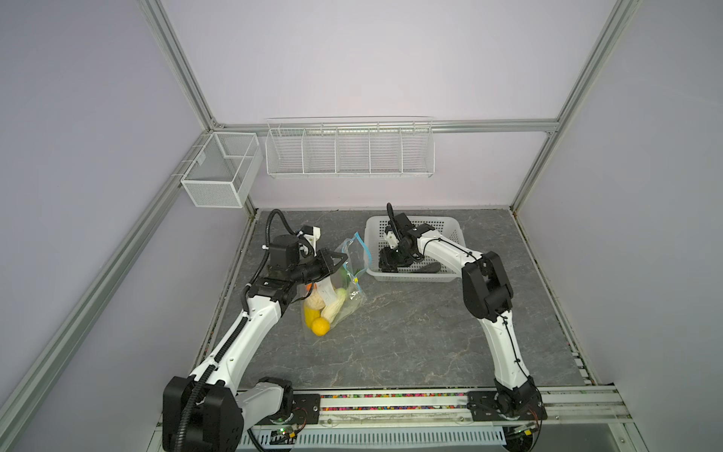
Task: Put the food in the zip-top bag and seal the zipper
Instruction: 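Close the right gripper on the dark round item and lift it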
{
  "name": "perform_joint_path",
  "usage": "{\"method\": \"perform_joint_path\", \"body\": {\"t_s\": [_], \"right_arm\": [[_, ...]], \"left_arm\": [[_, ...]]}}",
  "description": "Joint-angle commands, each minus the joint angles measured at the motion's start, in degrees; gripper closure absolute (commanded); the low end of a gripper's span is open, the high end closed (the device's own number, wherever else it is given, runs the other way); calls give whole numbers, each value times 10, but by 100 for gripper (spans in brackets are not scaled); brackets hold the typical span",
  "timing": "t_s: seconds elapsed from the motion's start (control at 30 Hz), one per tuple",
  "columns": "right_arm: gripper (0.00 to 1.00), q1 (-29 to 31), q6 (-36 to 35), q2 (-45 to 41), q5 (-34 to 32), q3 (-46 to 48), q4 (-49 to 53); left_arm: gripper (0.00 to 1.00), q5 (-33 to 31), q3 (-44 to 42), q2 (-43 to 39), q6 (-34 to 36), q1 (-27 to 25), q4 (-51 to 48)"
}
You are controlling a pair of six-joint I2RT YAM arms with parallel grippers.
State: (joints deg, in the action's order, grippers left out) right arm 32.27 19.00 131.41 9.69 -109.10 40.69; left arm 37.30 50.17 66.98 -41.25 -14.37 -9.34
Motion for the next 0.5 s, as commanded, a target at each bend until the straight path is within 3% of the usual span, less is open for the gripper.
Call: {"method": "perform_joint_path", "body": {"t_s": [0.0,0.47], "right_arm": [[45,2,-10,12,-18,-8,11],[55,-10,1,-10,-4,11,-23]], "left_arm": [[100,-7,7,-5,13,-2,-6],[100,-5,14,1,8,-2,2]]}}
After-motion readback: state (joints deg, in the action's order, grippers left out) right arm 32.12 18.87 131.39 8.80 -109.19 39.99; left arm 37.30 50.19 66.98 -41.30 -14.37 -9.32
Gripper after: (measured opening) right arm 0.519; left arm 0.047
